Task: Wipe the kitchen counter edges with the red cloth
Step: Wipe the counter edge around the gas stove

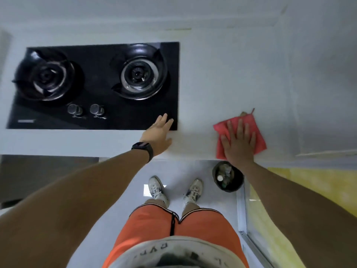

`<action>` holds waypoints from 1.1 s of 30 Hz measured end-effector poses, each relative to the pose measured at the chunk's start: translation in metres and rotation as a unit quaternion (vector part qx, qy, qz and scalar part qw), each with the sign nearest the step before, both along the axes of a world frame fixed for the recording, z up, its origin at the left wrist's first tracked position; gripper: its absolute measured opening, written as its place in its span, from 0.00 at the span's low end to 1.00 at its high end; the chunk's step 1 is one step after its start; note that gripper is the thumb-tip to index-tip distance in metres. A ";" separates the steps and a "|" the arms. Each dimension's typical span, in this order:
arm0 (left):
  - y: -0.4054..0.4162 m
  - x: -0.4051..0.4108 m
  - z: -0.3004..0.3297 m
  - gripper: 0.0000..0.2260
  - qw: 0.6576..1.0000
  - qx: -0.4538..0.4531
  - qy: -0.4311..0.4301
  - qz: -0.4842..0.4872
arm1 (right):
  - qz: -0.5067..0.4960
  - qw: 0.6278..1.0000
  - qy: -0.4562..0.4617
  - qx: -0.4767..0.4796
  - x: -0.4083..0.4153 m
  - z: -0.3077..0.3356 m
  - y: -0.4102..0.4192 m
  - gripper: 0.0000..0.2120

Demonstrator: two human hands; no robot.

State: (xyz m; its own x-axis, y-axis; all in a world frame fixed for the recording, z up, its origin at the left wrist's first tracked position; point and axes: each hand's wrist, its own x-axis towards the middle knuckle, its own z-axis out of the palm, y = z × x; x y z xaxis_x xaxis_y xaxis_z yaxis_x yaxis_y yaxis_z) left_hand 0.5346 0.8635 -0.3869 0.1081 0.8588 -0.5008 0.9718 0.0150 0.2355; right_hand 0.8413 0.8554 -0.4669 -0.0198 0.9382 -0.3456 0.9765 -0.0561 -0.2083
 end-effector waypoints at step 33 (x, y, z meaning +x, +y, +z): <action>-0.079 -0.366 0.010 0.16 0.985 -0.033 -0.106 0.133 | -0.111 0.910 0.371 -0.148 -0.482 0.047 -0.010 0.29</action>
